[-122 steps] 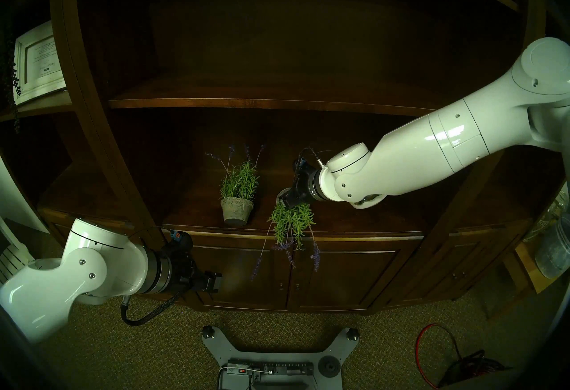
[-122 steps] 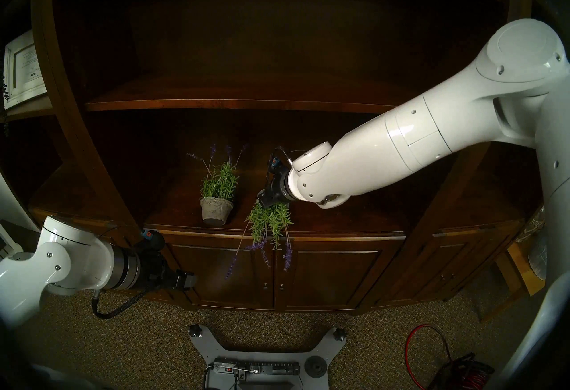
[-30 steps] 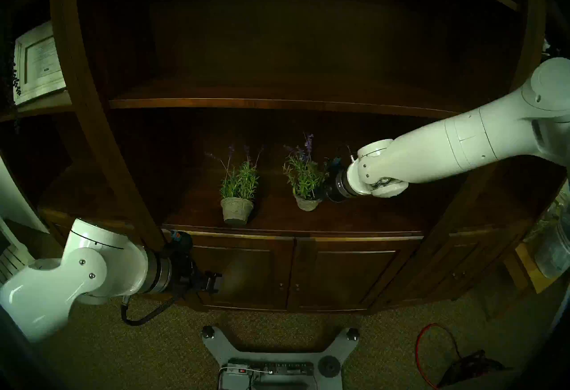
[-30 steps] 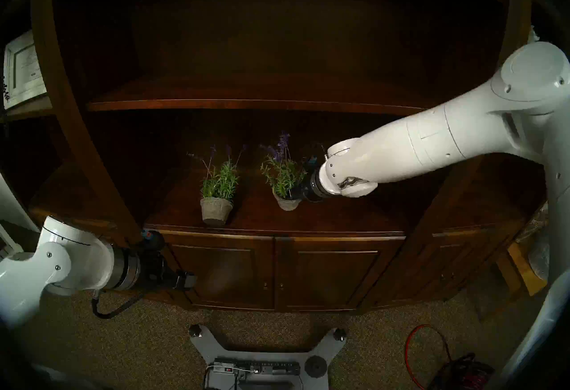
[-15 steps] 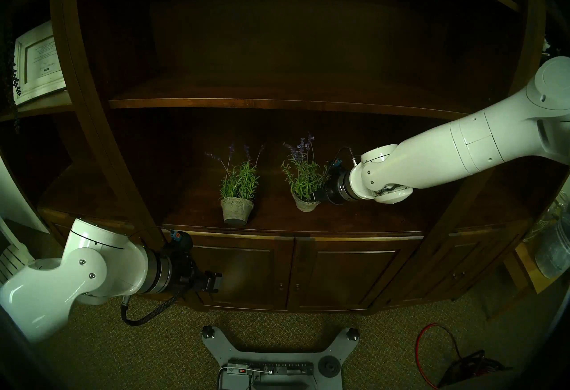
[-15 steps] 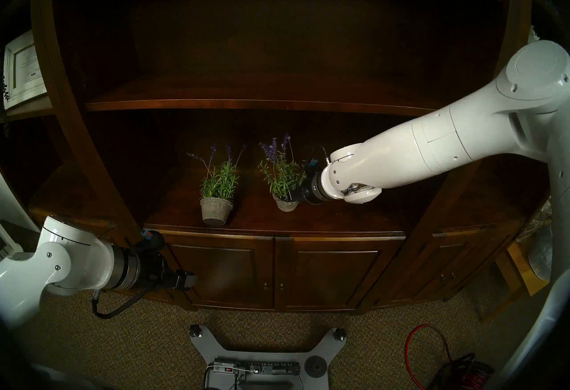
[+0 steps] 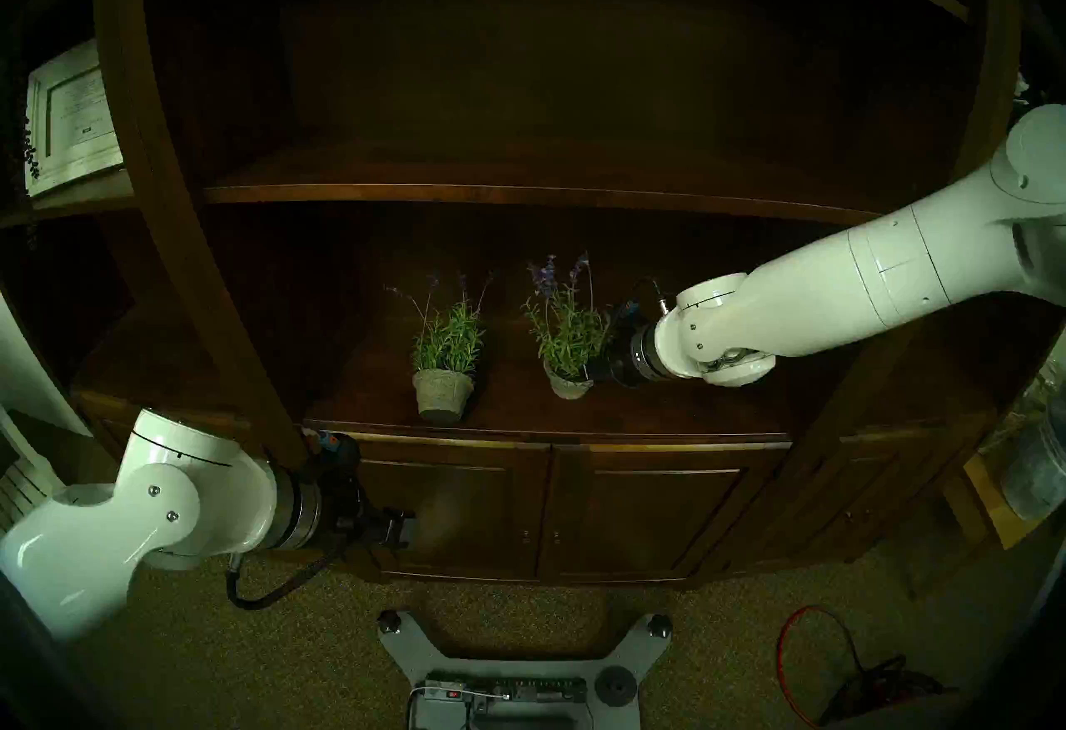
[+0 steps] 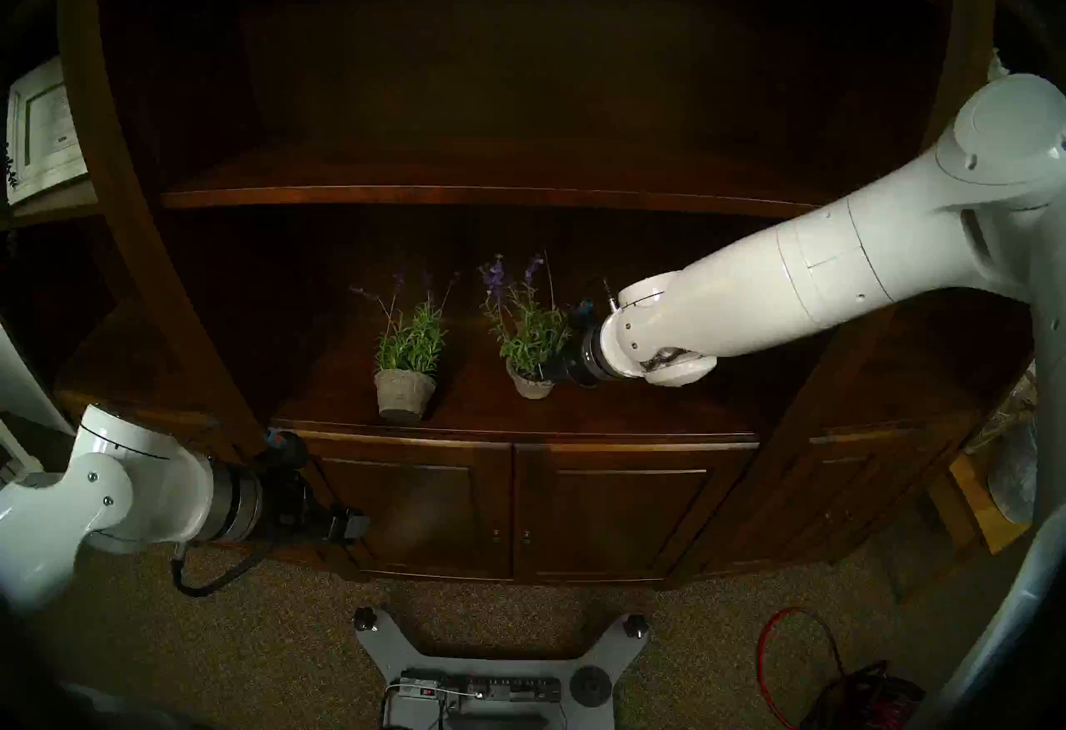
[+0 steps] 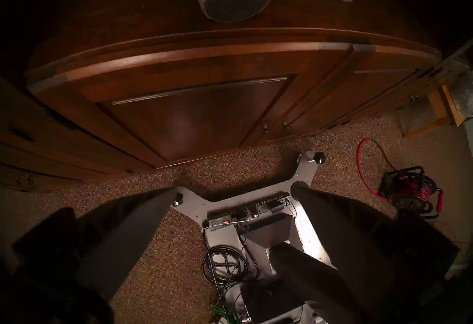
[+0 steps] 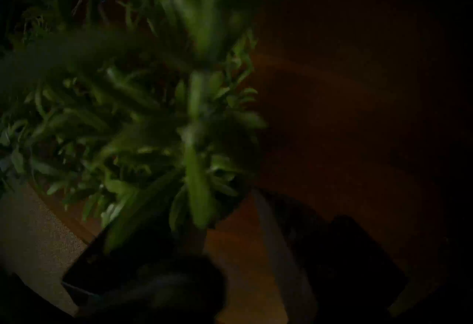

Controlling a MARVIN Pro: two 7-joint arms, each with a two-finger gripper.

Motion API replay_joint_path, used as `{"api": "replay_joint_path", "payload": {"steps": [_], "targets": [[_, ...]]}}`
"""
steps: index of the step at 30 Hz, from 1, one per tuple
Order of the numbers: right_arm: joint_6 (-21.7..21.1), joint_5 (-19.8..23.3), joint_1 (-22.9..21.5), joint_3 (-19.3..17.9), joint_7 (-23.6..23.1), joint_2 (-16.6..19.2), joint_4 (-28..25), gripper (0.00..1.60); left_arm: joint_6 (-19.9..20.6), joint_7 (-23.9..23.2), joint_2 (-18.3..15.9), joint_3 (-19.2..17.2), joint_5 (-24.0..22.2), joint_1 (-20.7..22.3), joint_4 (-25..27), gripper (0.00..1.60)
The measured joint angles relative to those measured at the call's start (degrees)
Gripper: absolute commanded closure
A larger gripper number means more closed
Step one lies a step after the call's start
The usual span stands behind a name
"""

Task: Place the fake decorative plant upright

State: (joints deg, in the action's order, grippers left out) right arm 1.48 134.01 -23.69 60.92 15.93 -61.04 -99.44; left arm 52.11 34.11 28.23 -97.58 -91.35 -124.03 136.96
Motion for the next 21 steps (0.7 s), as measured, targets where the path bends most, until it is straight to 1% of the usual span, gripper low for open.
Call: {"api": "replay_joint_path", "payload": {"steps": [1,4,21], "targets": [[0.03,-0.02,-0.01,0.00,0.00,0.03,-0.09,0.31,0.00,0.00,0.00,0.00,0.00,0.00,0.00,0.00],[0.19,-0.07,-0.02,0.00,-0.03,0.13,-0.33,0.26,0.00,0.00,0.00,0.00,0.00,0.00,0.00,0.00],[1.27,-0.43,-0.11,0.07,-0.45,0.67,-1.56,0.25,0.00,0.00,0.00,0.00,0.00,0.00,0.00,0.00]]}}
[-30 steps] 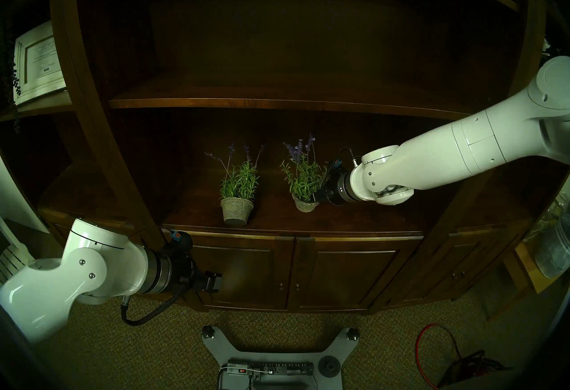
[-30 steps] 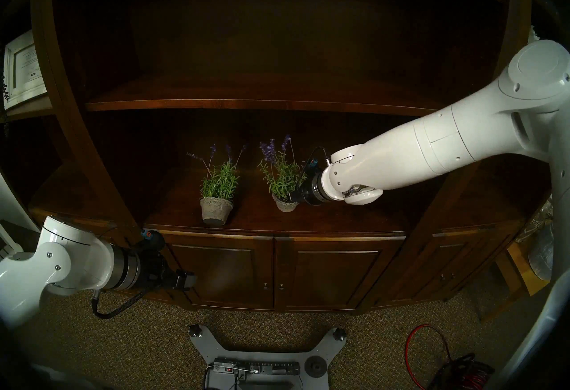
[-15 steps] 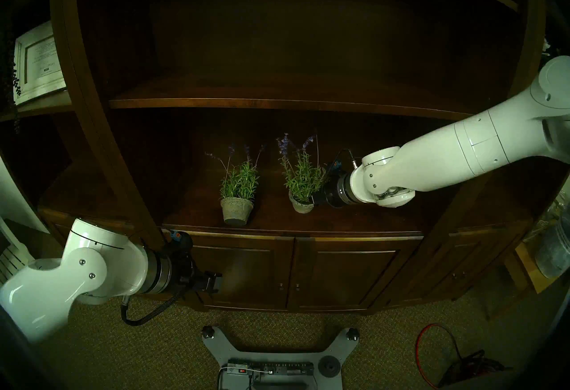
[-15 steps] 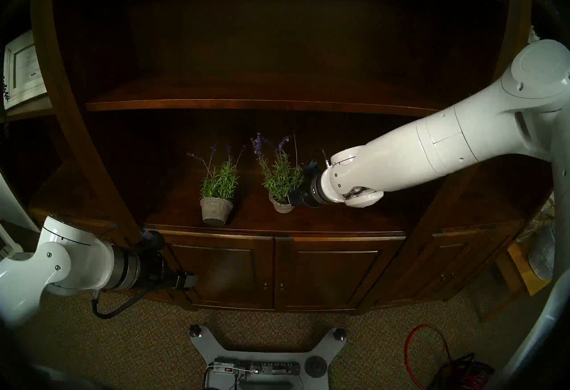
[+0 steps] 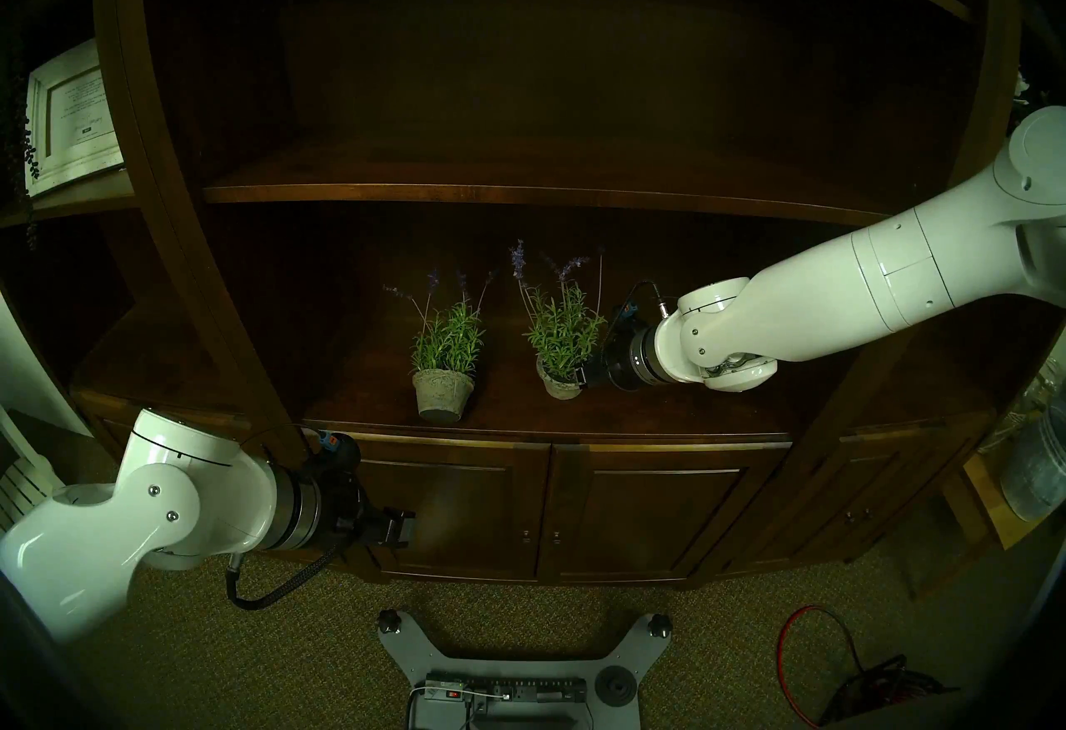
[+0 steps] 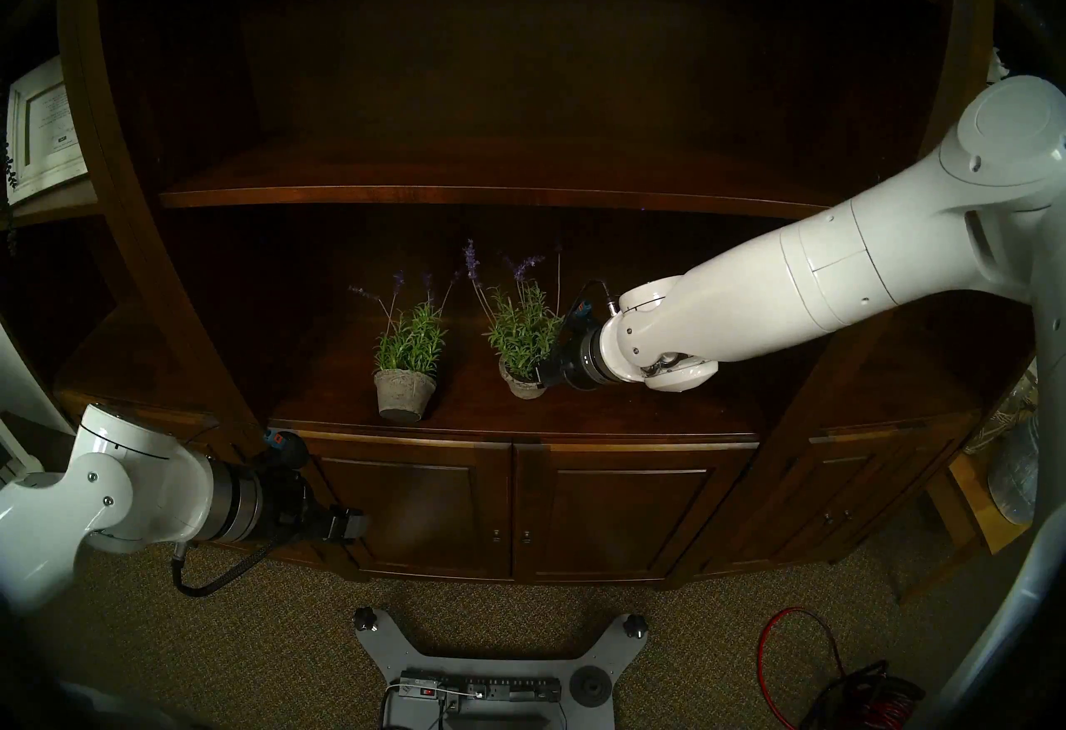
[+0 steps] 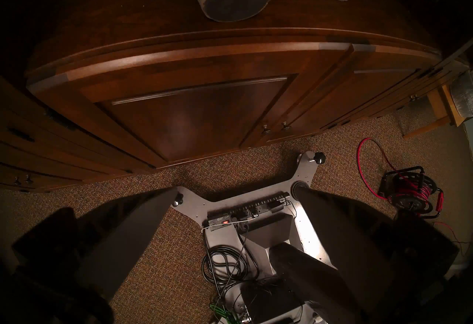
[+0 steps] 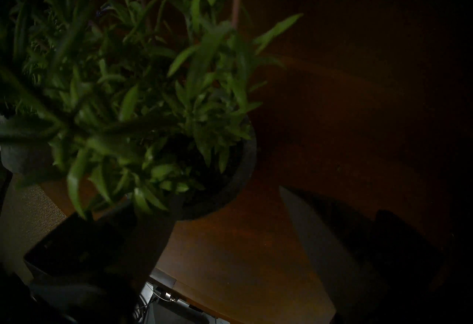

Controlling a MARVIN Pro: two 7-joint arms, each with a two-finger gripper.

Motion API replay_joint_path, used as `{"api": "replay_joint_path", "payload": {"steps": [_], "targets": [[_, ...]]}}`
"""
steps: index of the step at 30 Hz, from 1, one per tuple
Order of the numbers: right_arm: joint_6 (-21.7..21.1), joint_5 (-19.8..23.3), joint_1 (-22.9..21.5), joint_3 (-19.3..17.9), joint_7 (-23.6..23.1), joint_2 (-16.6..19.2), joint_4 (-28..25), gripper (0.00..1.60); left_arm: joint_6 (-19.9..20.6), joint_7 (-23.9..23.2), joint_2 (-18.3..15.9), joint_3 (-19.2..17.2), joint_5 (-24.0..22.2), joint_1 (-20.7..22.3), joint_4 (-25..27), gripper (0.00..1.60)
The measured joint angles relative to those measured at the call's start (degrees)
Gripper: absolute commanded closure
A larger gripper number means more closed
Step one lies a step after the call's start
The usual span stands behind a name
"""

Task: Place the fake decorative plant upright

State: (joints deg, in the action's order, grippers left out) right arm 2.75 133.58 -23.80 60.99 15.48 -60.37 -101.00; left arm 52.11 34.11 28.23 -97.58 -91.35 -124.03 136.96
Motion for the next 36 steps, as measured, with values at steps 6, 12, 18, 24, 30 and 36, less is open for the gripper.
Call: {"api": "replay_joint_path", "payload": {"steps": [6,12,18,24,30,36], "targets": [[0.28,-0.26,-0.71,0.03,0.00,0.46,-1.74,0.27,0.00,0.00,0.00,0.03,0.00,0.00,0.00,0.00],[0.47,-0.60,-1.50,0.10,0.03,0.90,-3.07,0.27,0.00,0.00,0.00,0.03,0.00,0.00,0.00,0.00],[0.58,-0.87,-2.17,0.21,0.22,1.36,-3.67,0.27,0.00,0.00,0.00,0.03,0.00,0.00,0.00,0.00],[0.60,-1.05,-2.94,0.28,0.54,1.81,-4.11,0.27,0.00,0.00,0.00,0.02,0.00,0.00,-0.01,0.00],[0.85,-1.43,-4.48,0.47,1.65,2.59,-6.88,0.27,0.00,0.00,0.00,0.02,0.00,0.00,-0.01,0.00],[1.37,-2.32,-6.70,1.03,2.76,4.11,-11.14,0.24,0.00,0.00,0.00,0.02,0.00,0.00,-0.01,0.00]]}}
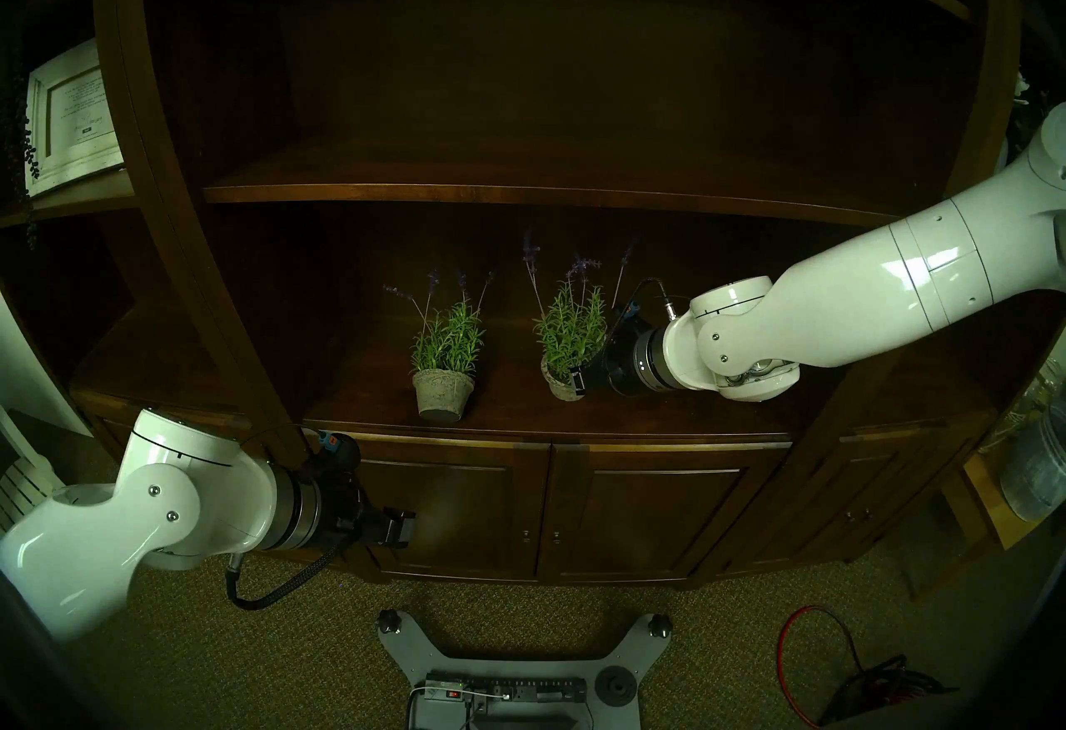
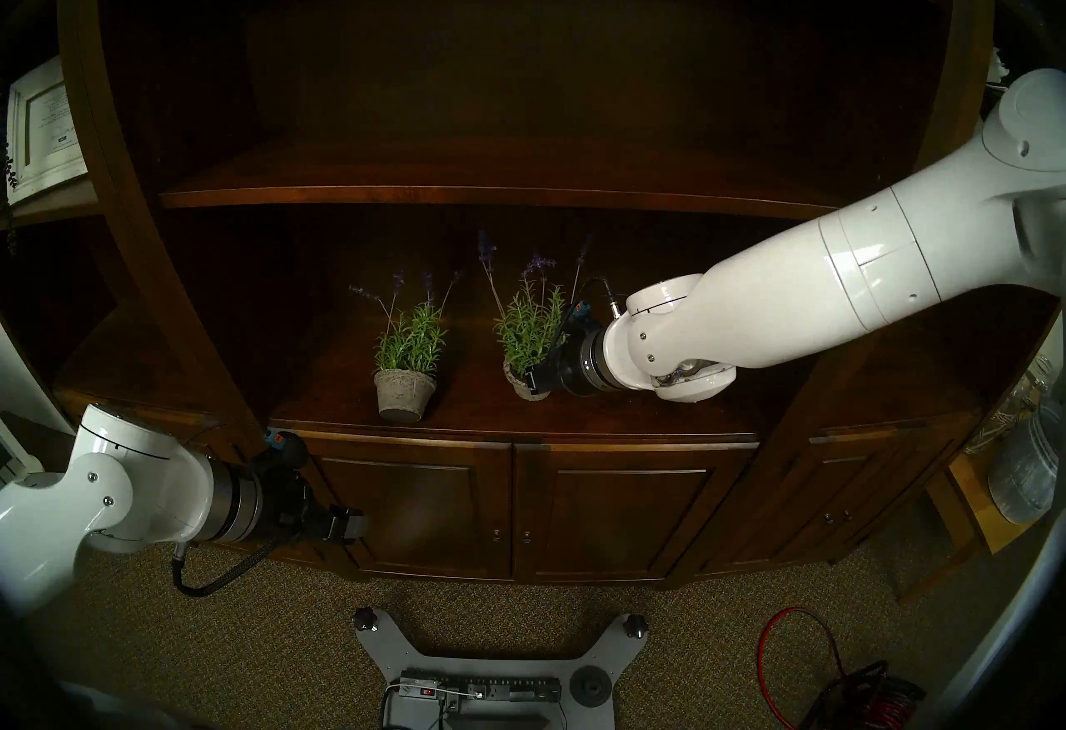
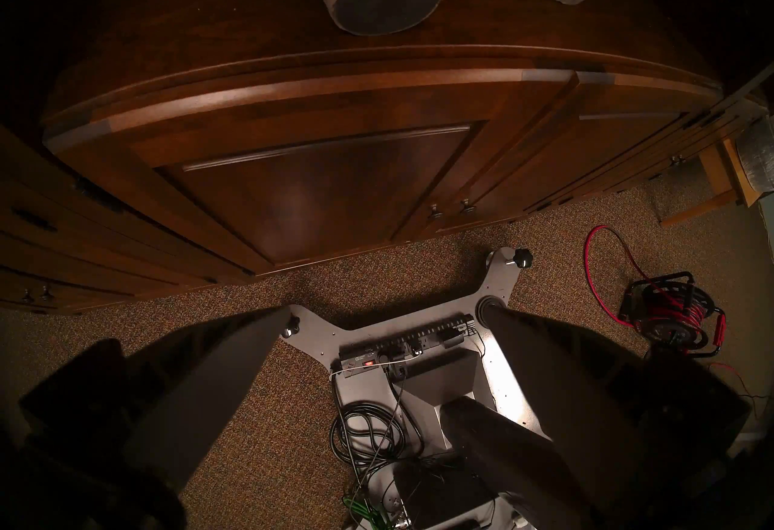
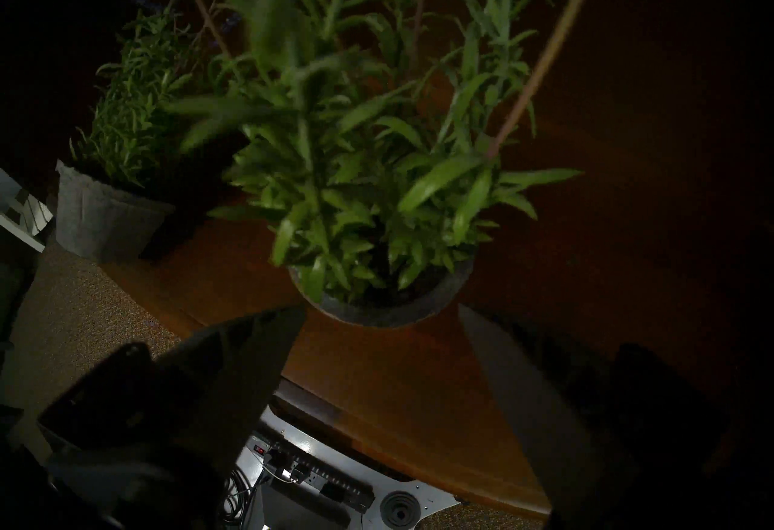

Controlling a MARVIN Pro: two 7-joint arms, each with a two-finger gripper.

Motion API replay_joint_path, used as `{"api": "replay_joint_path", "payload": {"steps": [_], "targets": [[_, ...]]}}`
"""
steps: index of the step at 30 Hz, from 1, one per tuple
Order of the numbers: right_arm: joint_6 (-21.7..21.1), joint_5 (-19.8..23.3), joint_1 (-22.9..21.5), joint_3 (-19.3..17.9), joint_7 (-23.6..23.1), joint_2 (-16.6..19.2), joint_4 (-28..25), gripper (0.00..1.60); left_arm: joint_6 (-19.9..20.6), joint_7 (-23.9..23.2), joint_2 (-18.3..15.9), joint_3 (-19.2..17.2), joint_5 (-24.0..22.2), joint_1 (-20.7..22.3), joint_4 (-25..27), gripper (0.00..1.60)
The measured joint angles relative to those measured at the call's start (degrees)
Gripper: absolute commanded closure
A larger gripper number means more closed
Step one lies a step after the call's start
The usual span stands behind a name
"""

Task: Place the fake decorative plant upright

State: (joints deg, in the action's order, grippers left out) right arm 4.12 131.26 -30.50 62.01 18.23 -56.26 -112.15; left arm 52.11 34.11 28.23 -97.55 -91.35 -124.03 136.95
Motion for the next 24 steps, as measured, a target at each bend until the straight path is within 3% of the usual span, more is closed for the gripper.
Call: {"api": "replay_joint_path", "payload": {"steps": [14,19,24], "targets": [[1.50,-4.62,-6.62,1.06,4.71,8.57,-12.46,0.18,0.00,-0.01,0.00,0.06,0.01,0.01,-0.03,0.00],[1.93,-6.67,-9.18,2.93,6.52,11.82,-17.59,0.00,-0.01,-0.01,0.00,0.09,0.01,0.01,-0.05,0.00],[2.51,-9.31,-11.68,5.42,8.03,15.06,-22.50,0.00,-0.01,-0.01,0.00,0.13,0.01,0.01,-0.07,0.00]]}}
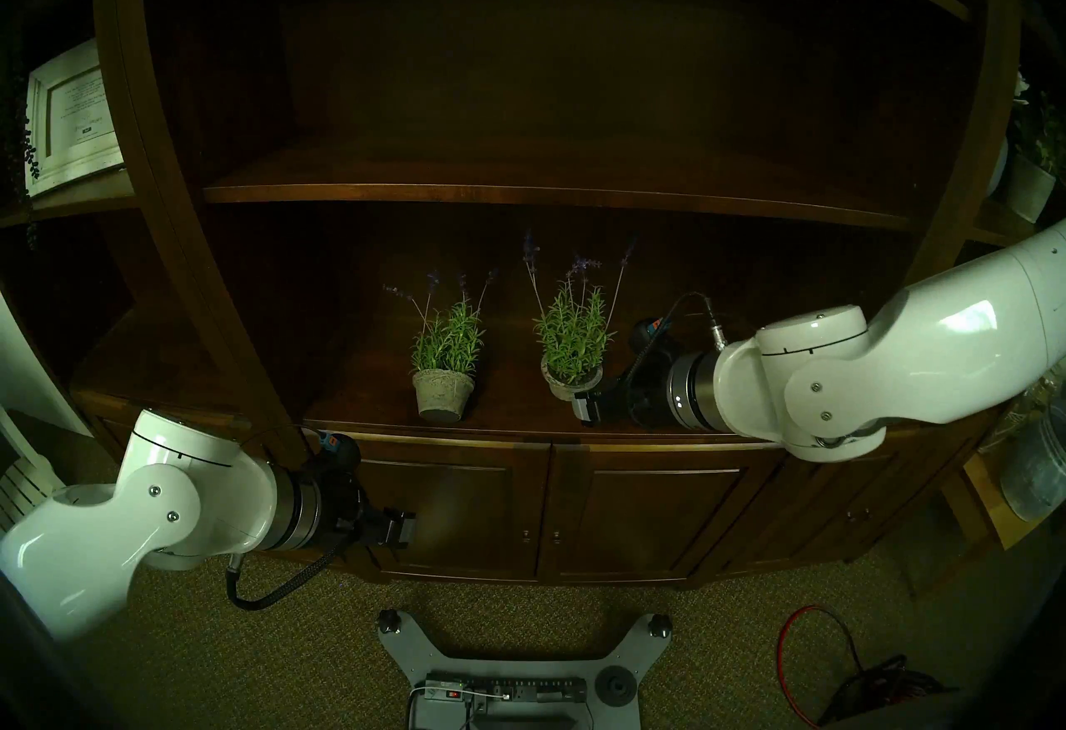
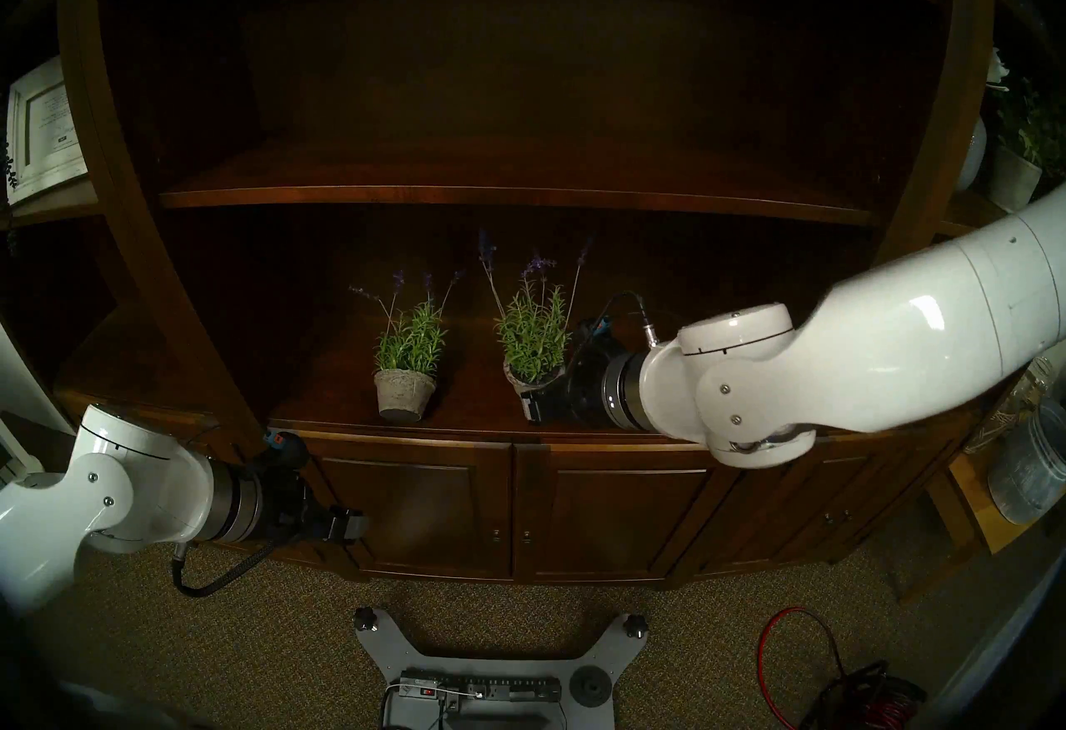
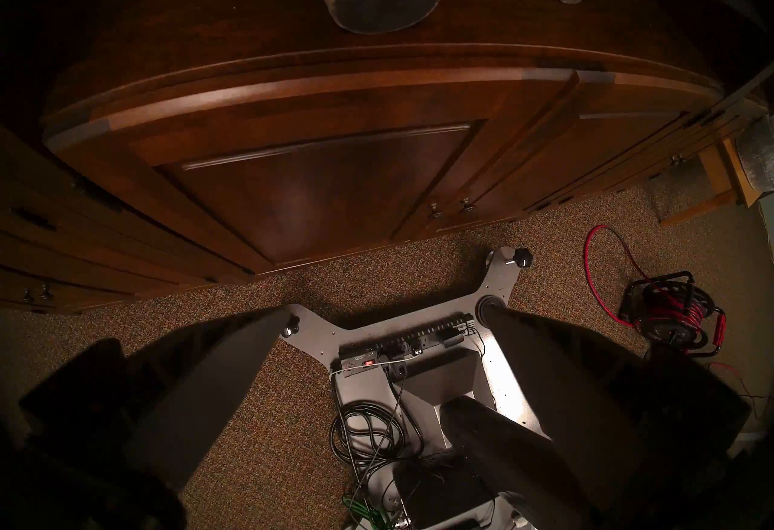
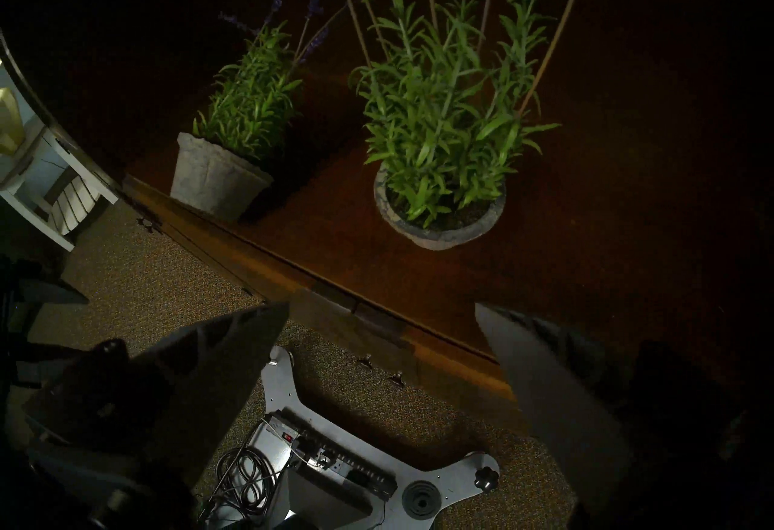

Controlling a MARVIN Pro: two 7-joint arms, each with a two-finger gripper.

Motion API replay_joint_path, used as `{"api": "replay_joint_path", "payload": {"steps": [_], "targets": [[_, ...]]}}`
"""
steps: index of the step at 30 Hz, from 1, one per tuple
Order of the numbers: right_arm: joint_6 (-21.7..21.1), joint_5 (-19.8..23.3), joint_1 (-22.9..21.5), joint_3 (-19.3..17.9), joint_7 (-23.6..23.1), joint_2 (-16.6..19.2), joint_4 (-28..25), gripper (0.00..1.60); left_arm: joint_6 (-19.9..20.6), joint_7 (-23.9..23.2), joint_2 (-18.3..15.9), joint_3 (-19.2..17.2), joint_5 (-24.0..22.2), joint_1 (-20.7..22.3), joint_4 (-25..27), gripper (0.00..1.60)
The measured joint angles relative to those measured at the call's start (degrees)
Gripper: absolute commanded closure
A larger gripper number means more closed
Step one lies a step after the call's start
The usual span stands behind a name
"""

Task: Place the fake decorative plant upright

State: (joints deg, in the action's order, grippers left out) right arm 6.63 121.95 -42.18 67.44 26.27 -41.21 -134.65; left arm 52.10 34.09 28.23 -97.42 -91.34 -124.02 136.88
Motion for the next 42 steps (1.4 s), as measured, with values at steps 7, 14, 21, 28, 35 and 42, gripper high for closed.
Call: {"api": "replay_joint_path", "payload": {"steps": [7,14,21,28,35,42], "targets": [[1.29,-3.47,-3.16,3.18,1.96,4.01,-4.46,0.00,0.00,0.00,0.00,0.04,0.00,0.00,-0.03,0.00],[2.67,-8.47,-6.71,6.83,3.21,8.10,-5.43,0.00,-0.01,0.00,0.00,0.06,0.00,0.00,-0.05,0.00],[3.91,-15.57,-10.29,12.27,2.37,10.98,-5.41,0.00,-0.01,0.00,0.00,0.07,0.00,0.00,-0.05,0.00],[5.47,-25.41,-12.64,18.94,-2.53,12.57,-5.41,0.00,-0.01,0.00,0.00,0.07,0.00,0.00,-0.05,0.00],[7.66,-33.88,-14.38,24.86,-7.52,13.47,-5.40,0.00,-0.01,0.00,0.00,0.05,0.00,0.00,-0.04,0.00],[11.74,-42.03,-16.81,32.27,-14.51,13.98,-5.18,0.00,-0.01,0.00,0.00,0.00,0.00,0.00,-0.02,0.00]]}}
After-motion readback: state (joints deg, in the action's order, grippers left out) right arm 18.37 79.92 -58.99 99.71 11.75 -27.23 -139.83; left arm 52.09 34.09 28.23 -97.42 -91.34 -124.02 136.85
